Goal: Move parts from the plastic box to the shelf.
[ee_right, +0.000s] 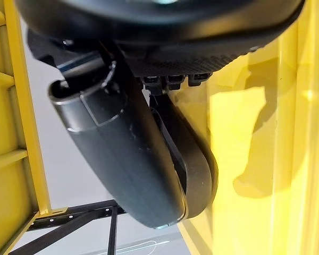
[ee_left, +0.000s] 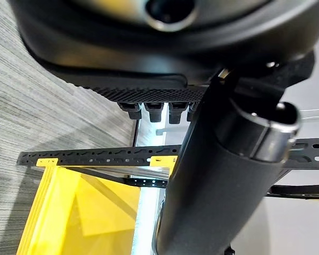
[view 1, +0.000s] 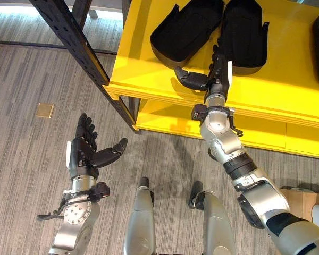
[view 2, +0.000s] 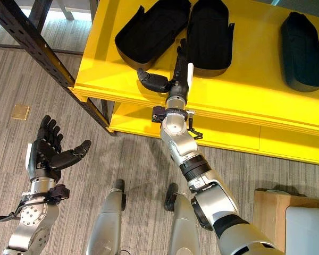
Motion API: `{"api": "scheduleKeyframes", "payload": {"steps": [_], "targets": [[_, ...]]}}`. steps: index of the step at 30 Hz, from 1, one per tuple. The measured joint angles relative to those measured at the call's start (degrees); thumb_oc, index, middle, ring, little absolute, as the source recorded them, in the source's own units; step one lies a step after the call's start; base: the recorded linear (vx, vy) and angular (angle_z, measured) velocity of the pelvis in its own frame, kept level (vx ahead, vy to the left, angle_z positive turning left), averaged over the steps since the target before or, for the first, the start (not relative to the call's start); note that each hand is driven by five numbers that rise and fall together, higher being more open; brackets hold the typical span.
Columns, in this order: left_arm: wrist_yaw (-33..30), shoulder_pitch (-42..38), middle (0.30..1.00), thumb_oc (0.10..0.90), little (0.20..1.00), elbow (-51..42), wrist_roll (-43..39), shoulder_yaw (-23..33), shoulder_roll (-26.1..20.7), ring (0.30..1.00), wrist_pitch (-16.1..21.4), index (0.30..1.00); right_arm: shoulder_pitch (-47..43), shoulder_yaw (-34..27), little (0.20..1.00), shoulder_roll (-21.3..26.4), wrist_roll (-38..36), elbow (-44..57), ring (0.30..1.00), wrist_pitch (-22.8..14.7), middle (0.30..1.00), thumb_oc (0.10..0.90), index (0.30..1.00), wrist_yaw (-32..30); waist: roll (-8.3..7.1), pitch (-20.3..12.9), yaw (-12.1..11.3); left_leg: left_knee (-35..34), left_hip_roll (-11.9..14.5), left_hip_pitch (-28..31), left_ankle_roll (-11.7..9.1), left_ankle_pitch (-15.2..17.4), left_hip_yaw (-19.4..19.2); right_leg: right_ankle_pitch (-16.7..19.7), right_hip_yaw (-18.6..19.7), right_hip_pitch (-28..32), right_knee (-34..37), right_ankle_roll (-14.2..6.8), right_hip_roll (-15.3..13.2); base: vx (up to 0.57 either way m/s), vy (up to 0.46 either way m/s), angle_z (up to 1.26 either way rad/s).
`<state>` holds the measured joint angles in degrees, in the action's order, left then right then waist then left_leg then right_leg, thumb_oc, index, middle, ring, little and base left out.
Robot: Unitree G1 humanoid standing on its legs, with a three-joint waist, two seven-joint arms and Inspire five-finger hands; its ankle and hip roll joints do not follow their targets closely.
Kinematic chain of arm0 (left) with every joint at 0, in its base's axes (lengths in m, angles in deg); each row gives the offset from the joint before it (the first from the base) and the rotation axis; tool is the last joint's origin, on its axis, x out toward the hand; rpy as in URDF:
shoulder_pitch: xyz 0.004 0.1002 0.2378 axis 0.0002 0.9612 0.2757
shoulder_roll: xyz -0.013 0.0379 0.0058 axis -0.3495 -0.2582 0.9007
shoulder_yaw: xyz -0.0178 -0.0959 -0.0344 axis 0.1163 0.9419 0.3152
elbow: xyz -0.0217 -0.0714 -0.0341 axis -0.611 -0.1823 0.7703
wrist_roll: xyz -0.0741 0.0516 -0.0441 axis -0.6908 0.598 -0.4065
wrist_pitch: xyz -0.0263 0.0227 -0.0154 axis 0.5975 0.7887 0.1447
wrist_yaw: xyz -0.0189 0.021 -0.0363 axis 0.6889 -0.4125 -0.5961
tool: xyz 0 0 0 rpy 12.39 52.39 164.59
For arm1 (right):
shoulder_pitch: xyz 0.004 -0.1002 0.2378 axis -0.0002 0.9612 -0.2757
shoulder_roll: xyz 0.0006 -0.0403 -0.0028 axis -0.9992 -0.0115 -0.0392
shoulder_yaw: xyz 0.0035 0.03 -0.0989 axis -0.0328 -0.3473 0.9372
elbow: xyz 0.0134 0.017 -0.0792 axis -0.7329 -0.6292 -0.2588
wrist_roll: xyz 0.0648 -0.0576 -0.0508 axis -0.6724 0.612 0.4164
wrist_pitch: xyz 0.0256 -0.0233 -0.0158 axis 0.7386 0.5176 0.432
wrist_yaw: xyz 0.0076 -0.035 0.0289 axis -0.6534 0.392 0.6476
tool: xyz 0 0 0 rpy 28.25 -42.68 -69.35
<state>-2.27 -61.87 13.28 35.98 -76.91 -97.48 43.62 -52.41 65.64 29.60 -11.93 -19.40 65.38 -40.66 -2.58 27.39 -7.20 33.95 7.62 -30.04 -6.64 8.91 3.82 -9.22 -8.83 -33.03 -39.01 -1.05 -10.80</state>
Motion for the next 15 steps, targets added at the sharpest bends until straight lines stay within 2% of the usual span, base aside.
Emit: {"api": "scheduleKeyframes", "payload": {"steps": [15], "targets": [[0.1,0.2,1.000,0.900,1.000,0.0,0.0,0.0,0.0,1.000,0.0,1.000,-5.2,-2.0,1.000,-0.3,-0.2,-6.1,1.000,0.0,1.000,0.900,1.000,-0.3,0.10,0.0,-1.1,0.2,-0.8,-1.0,-0.3,-0.2,0.4,-0.3,-0.3,-0.7,-0.5,-0.2,-0.9,0.00,-0.001,0.02]]}}
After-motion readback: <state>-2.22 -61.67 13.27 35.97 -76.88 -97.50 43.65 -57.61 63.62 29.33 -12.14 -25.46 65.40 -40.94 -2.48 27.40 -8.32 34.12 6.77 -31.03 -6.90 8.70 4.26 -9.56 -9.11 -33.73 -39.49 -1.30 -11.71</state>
